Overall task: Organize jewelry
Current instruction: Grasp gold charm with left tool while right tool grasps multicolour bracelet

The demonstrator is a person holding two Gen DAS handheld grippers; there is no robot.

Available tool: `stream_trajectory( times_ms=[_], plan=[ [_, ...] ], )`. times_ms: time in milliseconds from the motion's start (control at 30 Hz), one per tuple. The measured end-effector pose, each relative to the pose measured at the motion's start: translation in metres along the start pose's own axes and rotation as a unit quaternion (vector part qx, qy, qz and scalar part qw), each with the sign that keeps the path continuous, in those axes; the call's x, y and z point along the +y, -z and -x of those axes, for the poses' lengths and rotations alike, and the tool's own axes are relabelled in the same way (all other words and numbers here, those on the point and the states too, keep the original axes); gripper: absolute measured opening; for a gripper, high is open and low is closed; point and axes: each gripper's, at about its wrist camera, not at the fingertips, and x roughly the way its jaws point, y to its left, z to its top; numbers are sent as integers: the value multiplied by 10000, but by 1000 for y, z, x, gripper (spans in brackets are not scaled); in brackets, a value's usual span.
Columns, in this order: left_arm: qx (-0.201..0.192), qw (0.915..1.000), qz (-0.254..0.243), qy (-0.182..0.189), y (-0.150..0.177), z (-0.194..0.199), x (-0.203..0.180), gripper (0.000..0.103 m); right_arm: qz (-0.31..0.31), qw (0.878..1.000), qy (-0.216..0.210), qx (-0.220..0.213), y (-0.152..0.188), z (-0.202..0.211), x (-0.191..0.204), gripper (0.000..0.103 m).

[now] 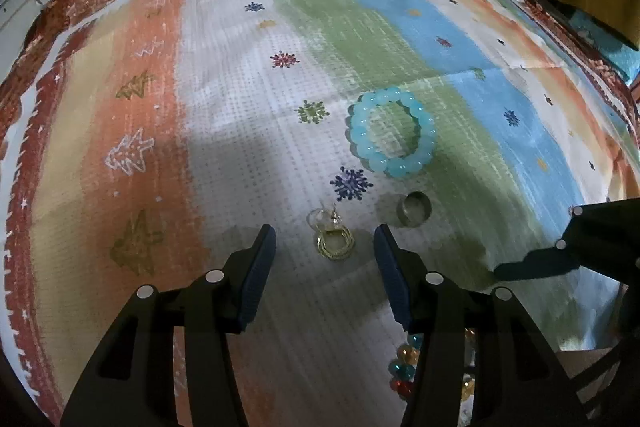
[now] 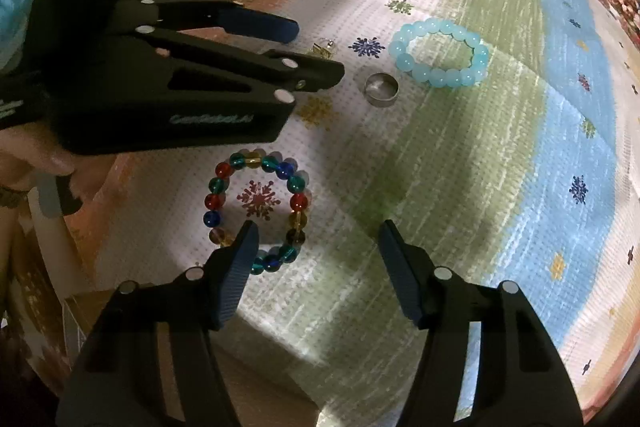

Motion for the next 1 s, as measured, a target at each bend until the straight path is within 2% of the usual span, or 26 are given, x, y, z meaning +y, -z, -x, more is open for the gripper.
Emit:
stream_trajectory(
  times_ms=[100, 200, 333, 400, 467, 567, 633, 1000],
  plan=[
    [-15, 10000, -3, -16, 0, -2, -1, 51, 54, 9999, 92, 30, -1, -2, -2, 51],
    [-43, 9999, -102, -68, 2, -2, -4, 48, -29, 10000, 76, 36, -2, -2, -7, 46],
    [-43, 9998, -158, -64, 3, -3, -4, 41, 32, 9999, 139, 34, -2, -3, -6, 45],
    [-42, 9999, -157, -50, 3, -3, -4, 31, 56, 9998, 195, 34, -2, -3, -6, 37],
    [-46, 9998, -185, -40, 4, -3, -4, 27, 38, 9999, 163, 28, -1, -1, -6, 28],
    [-46, 9997, -221, -16, 4, -3, -5, 19, 47, 9999, 146, 21, -1, 1, -6, 21],
    [-47, 9997, -231, -17, 5, -3, -5, 17, 58, 9999, 124, 19, -1, 1, -6, 14],
    [-73, 9997, -211, 32, 7, 3, -8, 16, 111, 9998, 167, -14, 3, 2, -2, 11]
  ],
)
